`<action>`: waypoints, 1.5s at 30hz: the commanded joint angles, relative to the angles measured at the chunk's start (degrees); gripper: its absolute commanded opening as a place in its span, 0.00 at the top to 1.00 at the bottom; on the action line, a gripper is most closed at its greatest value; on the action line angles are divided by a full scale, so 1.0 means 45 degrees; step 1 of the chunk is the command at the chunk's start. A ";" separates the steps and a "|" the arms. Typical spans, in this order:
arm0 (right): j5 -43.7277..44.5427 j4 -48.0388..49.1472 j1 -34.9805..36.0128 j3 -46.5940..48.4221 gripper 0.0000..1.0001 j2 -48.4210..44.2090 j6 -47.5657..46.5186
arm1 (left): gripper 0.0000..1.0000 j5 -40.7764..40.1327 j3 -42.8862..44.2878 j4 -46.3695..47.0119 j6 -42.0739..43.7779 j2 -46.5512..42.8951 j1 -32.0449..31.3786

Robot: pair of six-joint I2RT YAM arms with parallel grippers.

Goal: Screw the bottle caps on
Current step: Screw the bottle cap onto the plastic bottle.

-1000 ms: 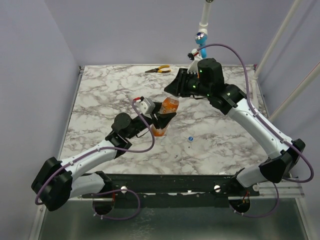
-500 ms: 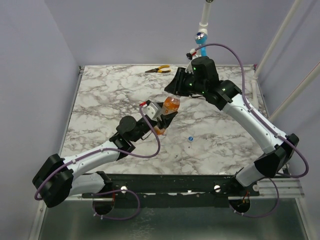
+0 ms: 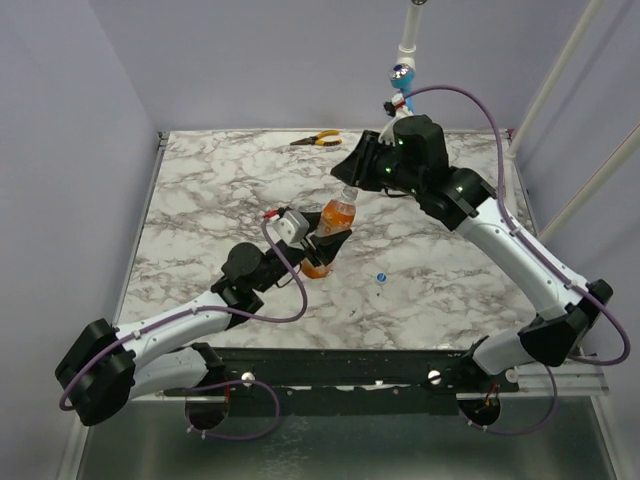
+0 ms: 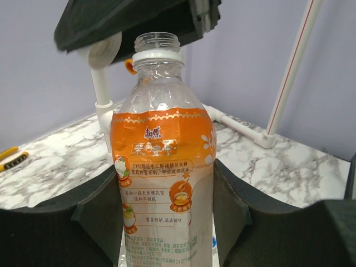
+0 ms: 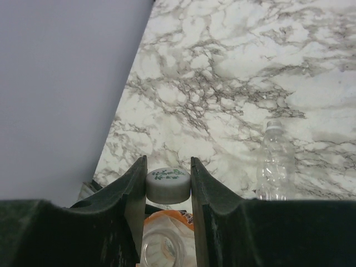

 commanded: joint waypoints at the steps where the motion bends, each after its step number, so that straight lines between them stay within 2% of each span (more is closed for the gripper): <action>1: 0.0059 0.2184 -0.0068 -0.0690 0.71 -0.1342 -0.0665 | 0.80 0.0426 -0.0299 0.0626 -0.2221 -0.0749 0.0049; 12: -0.3342 0.4452 -0.0063 -0.1010 0.70 -0.1783 -0.1921 | 0.79 0.1352 0.1303 0.0437 -0.5329 -0.1266 0.0455; 19: -0.3983 0.5539 -0.0068 -0.1747 0.70 -0.2266 -0.2198 | 0.79 0.1538 0.1901 0.0392 -0.6624 -0.1265 0.0830; 36: -0.5682 0.7025 -0.0058 -0.2813 0.69 -0.2560 -0.2287 | 0.79 0.1797 0.1289 0.1701 -0.8132 -0.1189 0.1603; 45: -0.6598 0.9009 -0.0058 -0.3979 0.69 -0.2856 -0.1671 | 0.79 0.1298 0.0383 0.4127 -0.9552 -0.0782 0.1990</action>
